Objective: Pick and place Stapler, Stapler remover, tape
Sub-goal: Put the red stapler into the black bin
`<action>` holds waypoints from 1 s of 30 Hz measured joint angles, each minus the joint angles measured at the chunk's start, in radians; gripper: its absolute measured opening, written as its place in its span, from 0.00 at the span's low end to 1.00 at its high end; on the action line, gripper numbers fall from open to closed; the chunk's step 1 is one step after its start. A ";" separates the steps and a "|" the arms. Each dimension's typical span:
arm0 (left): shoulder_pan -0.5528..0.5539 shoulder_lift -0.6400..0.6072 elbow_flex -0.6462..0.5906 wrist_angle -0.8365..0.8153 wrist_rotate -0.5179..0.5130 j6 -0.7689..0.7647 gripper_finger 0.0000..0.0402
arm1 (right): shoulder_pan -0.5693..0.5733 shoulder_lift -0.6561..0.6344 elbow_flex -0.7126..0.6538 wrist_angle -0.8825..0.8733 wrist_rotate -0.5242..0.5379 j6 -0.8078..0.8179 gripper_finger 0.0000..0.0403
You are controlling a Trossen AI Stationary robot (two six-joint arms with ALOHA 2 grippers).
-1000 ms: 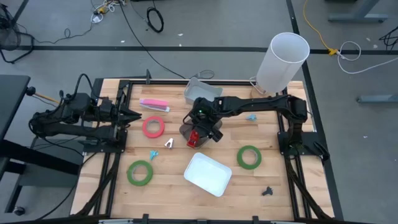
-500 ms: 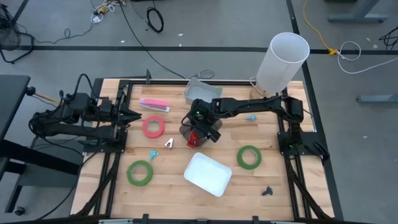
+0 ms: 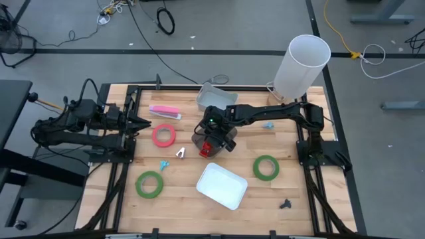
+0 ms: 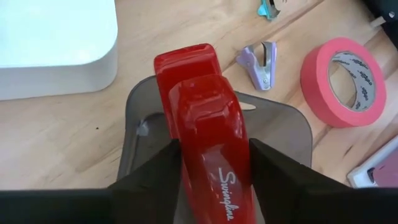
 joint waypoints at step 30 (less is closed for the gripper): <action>0.000 0.000 0.000 0.000 0.000 0.000 0.09 | -0.009 -0.093 -0.002 -0.058 0.089 0.046 0.35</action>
